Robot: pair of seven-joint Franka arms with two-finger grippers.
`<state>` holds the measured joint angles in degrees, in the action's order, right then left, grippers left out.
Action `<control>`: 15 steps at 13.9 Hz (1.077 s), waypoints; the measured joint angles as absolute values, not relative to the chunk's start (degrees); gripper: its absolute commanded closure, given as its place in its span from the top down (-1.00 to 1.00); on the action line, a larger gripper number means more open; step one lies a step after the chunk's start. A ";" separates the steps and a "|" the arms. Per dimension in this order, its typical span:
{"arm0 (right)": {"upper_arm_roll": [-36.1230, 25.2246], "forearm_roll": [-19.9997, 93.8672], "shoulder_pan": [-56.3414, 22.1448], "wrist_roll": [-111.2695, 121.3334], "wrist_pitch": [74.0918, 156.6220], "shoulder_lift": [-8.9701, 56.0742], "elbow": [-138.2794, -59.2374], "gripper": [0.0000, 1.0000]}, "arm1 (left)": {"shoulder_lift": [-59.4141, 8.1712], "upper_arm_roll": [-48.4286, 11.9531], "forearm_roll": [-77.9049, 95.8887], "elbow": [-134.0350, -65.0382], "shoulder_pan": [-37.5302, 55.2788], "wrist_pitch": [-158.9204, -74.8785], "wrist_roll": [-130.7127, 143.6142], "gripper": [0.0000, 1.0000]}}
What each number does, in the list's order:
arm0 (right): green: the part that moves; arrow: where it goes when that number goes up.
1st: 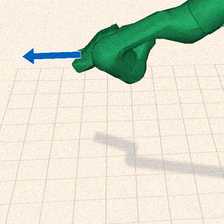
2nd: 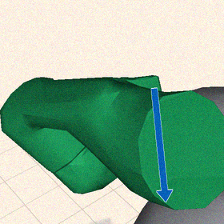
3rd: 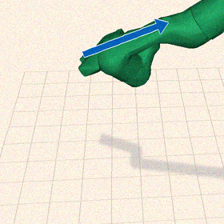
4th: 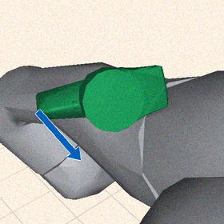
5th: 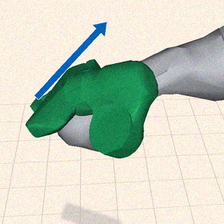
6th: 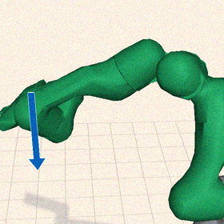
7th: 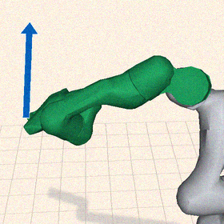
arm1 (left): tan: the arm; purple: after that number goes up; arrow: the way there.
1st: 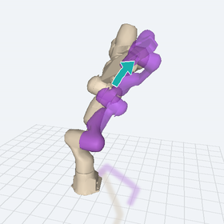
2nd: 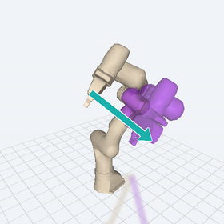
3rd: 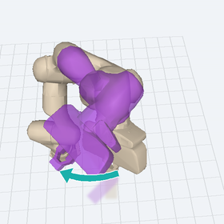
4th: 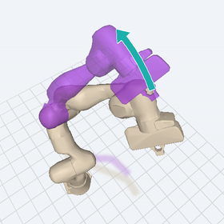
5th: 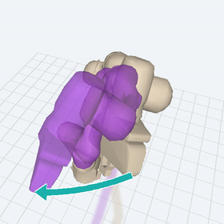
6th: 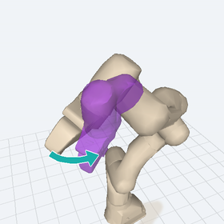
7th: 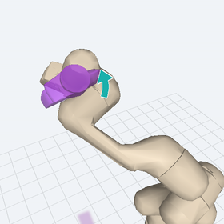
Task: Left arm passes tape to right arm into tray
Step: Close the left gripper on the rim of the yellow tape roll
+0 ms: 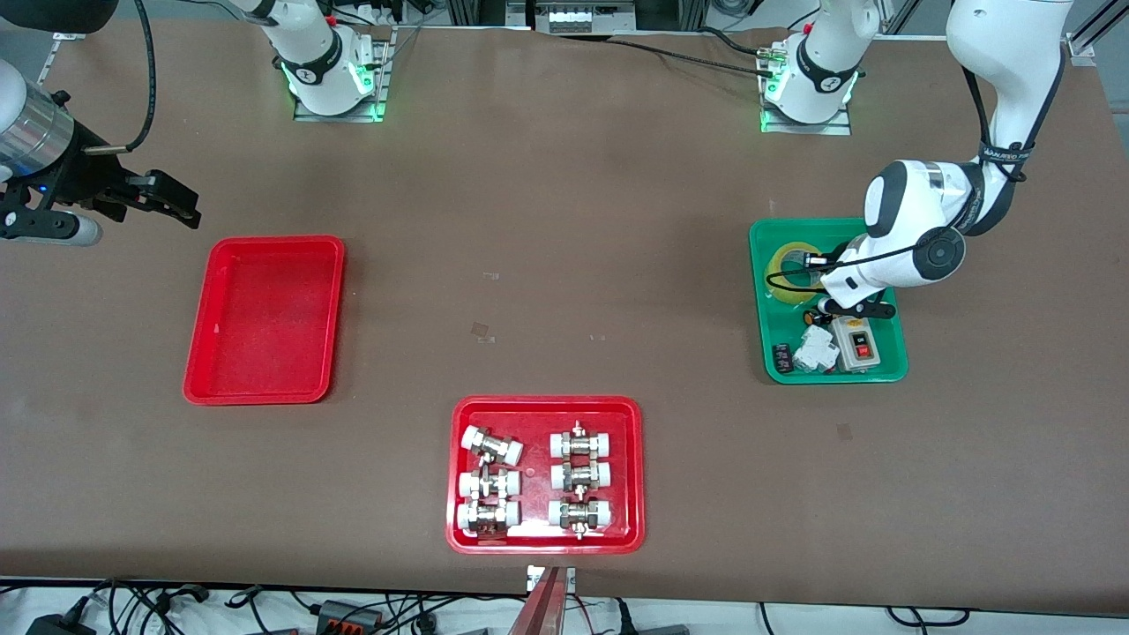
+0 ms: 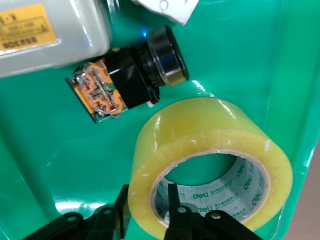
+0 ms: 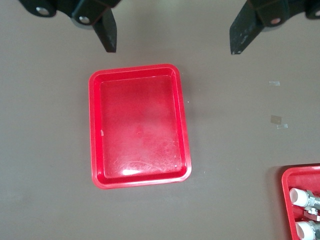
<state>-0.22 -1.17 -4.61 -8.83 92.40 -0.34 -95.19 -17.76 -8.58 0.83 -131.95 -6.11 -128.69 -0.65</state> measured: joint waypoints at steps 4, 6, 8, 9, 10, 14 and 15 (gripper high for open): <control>-0.22 -1.17 -4.60 -8.76 92.40 -0.34 -95.02 1.00 | -17.55 -8.56 0.81 -131.89 -7.15 -127.33 -0.70 -0.95; -0.24 -1.17 -4.59 -8.76 92.41 -0.34 -94.96 1.00 | -17.09 -8.57 0.81 -131.73 -7.26 -126.10 -0.70 -0.98; -0.27 -1.17 -4.55 -8.76 92.42 -0.34 -94.80 1.00 | -16.15 -8.57 0.81 -131.66 -7.32 -125.23 -0.77 -0.98; -0.30 -1.17 -4.51 -8.76 92.42 -0.34 -94.73 1.00 | -15.60 -8.57 0.81 -131.62 -7.58 -125.10 -1.21 -0.98; -0.32 -1.17 -4.48 -8.76 92.42 -0.34 -94.68 1.00 | -15.03 -8.57 0.81 -131.52 -8.06 -125.04 -2.17 -0.98; -0.33 -1.17 -4.46 -8.76 92.42 -0.34 -94.64 1.00 | -12.87 -8.59 1.31 -129.07 -9.49 -121.82 -4.90 -0.98; -0.35 -1.17 -4.46 -8.76 92.42 -0.33 -94.64 1.00 | -12.15 -8.95 1.42 -127.51 -9.51 -119.91 -5.29 -0.98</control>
